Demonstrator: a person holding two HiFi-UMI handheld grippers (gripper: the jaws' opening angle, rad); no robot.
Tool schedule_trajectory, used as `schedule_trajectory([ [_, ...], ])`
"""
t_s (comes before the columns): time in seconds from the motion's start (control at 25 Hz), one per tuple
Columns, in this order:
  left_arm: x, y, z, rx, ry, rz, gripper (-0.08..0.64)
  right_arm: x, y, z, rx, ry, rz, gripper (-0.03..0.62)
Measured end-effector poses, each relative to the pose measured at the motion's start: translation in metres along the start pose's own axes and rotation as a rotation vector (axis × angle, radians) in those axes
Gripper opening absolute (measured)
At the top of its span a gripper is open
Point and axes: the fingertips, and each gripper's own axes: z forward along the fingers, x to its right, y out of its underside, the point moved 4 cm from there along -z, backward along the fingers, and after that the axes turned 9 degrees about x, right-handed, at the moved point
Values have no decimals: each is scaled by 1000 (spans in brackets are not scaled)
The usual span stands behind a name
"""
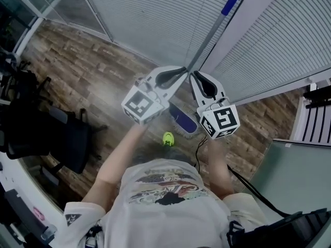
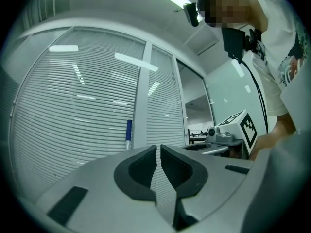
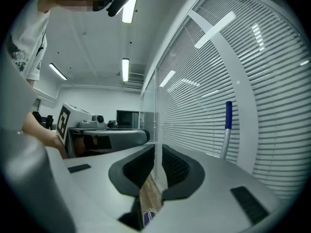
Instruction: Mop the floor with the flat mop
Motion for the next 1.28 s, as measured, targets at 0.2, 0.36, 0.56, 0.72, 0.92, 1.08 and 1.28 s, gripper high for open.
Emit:
schedule_trajectory([
  [0.2, -14, 15, 17, -26, 4, -14, 9, 24, 12, 11, -28, 34, 16, 43],
  [0.36, -38, 25, 22, -31, 16, -31, 11, 39, 25, 30, -36, 65, 30, 43],
  [0.56, -63, 26, 19, -29, 57, -55, 9, 37, 22, 54, -25, 115, 31, 43],
  [0.72, -80, 25, 19, -31, 102, -68, 9, 40, 17, 69, -7, 172, 27, 43],
  [0.92, -105, 37, 36, -27, 148, -66, 11, 57, 24, 91, -18, 231, 0, 43],
  [1.08, -116, 47, 68, -21, 163, -60, 11, 87, 31, 97, -43, 282, -13, 55],
  [1.28, -131, 69, 123, -44, 159, -44, 37, 153, 38, 102, -56, 339, -23, 144],
])
